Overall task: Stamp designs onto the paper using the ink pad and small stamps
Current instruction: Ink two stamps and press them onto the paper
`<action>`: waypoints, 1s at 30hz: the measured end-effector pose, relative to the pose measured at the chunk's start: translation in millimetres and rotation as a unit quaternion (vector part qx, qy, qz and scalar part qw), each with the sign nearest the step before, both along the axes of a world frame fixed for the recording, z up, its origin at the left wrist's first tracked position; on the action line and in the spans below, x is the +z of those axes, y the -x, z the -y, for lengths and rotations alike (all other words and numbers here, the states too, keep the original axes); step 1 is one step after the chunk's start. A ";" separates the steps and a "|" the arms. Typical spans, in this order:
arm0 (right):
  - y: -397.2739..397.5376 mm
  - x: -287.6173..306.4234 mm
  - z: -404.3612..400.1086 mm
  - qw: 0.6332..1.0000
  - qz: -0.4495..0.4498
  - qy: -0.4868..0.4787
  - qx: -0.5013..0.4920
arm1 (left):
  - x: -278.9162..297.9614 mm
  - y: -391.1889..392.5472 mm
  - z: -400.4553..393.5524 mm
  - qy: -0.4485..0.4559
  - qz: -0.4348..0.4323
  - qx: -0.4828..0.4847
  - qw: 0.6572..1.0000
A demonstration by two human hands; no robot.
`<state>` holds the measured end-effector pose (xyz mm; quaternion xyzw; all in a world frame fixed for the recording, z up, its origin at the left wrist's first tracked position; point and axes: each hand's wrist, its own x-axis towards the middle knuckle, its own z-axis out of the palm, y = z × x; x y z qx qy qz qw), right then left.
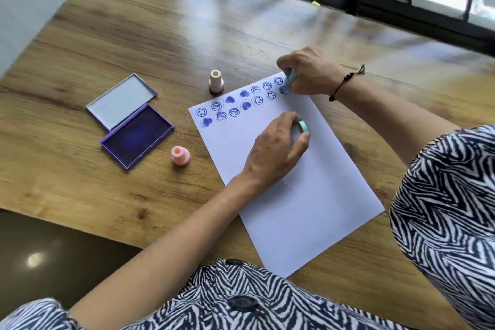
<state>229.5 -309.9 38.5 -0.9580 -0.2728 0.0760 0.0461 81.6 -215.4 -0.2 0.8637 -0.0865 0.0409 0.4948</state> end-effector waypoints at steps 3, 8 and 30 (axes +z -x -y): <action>0.5 0.5 0.9 1.000 -0.001 -0.003 -0.010 | 1.7 0.7 -0.1 -0.001 -0.004 -0.006 1.000; 8.0 10.9 -4.6 0.998 -0.038 0.000 -0.042 | 3.1 0.8 -0.7 -0.009 -0.012 -0.008 1.000; 85.8 33.4 52.6 0.832 -0.143 -0.475 -0.248 | 18.2 -0.5 -13.4 0.128 -0.051 0.028 0.990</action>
